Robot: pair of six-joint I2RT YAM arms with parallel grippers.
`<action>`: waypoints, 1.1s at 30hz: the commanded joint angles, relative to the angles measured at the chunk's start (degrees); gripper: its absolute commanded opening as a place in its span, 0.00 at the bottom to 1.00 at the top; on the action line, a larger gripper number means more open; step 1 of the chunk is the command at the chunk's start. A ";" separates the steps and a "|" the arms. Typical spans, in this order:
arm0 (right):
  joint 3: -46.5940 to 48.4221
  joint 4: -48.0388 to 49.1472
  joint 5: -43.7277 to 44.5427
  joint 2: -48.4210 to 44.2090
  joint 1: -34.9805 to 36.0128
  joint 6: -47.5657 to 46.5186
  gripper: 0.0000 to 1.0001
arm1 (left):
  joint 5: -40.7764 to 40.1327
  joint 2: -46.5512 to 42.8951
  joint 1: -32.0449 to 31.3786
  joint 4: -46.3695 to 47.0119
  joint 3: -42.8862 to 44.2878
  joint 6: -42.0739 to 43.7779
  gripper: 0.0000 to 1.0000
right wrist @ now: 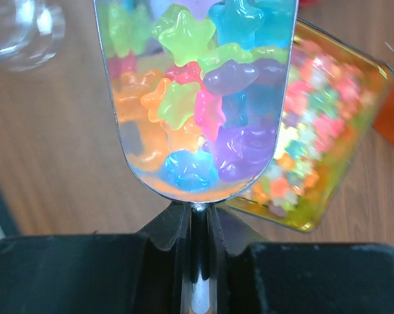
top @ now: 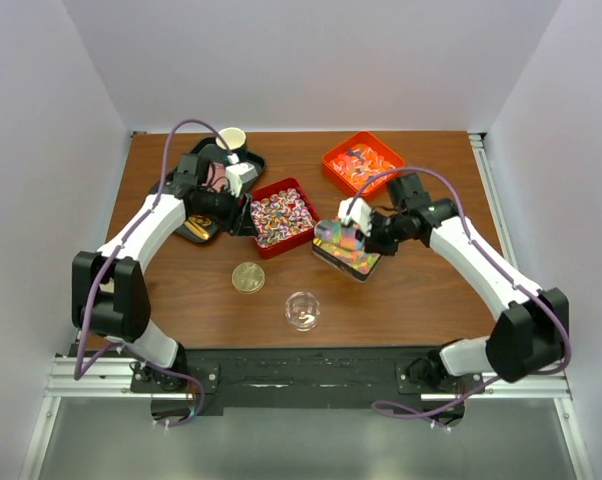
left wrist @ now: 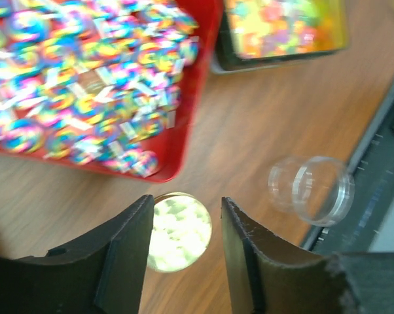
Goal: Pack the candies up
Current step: Scoop the fake candies from the storage box, then place the fake candies in the packing bottle.
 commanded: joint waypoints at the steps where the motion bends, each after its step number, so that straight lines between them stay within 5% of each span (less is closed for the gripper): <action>1: 2.24 -12.08 2.98 -3.21 4.49 -8.55 0.00 | -6.94 -5.19 3.23 3.26 -1.85 -2.20 0.53; 17: 8.83 -23.43 27.68 3.44 22.33 -11.99 0.00 | -14.16 -19.95 12.80 11.26 -14.95 -5.98 0.58; 33: 17.45 -28.70 45.79 13.92 38.06 -8.29 0.00 | -15.83 -26.64 14.74 13.37 -17.95 -7.48 0.58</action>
